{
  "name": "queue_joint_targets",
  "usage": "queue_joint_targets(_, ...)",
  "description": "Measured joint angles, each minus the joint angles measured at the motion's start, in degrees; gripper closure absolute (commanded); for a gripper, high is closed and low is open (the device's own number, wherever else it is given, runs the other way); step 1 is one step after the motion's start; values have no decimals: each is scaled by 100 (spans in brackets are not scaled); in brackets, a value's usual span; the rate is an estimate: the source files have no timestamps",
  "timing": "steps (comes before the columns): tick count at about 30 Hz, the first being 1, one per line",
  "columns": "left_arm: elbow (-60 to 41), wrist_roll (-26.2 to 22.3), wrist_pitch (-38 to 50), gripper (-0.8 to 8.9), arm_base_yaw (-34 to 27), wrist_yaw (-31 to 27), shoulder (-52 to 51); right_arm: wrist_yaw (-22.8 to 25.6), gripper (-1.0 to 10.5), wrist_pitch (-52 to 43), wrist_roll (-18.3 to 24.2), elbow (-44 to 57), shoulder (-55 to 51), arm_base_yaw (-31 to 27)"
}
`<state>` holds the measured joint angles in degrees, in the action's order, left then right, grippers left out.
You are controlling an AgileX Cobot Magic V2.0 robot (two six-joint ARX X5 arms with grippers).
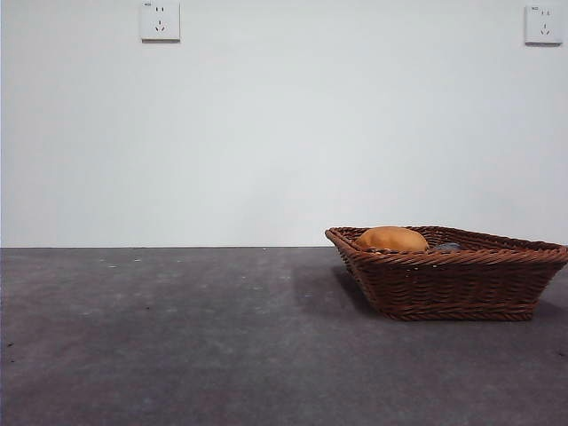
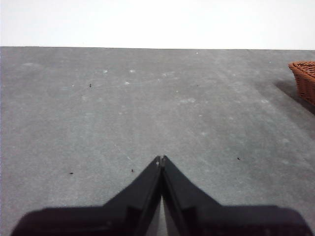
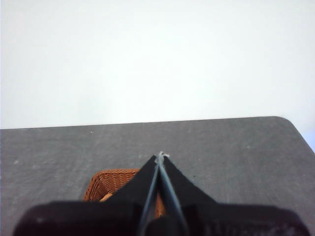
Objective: Help me put the vegetables on the table into the basket
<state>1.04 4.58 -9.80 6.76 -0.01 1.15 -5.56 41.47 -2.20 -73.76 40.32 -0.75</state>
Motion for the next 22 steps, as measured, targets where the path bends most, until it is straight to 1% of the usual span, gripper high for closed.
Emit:
queue_joint_targets(3, 0, -2, 0, 817, 0, 2, 0, 74, 946, -503, 0, 992, -1104, -2)
queue_joint_targets(5, 0, -2, 0, 817, 0, 2, 0, 306, 946, -1084, 2, 1650, -1764, -2)
queue_joint_targets(7, 0, 0, 0, 817, 0, 2, 0, 479, 946, -1576, 0, 2356, -2197, -2)
queue_joint_targets(8, 0, -2, 0, 817, 0, 2, 0, 481, 946, -1722, 2, 2756, -2363, -15)
queue_joint_targets(13, 0, -2, 0, 817, 0, 2, 4, 485, 946, -1718, 0, 4389, -2876, -39)
queue_joint_targets(15, 0, -2, 0, 817, 0, 2, 20, 498, 946, -1805, -2, 4819, -3008, -39)
queue_joint_targets(22, 0, 0, 0, 817, 0, 2, 50, 511, 946, -2658, -20, 6286, -3486, -39)
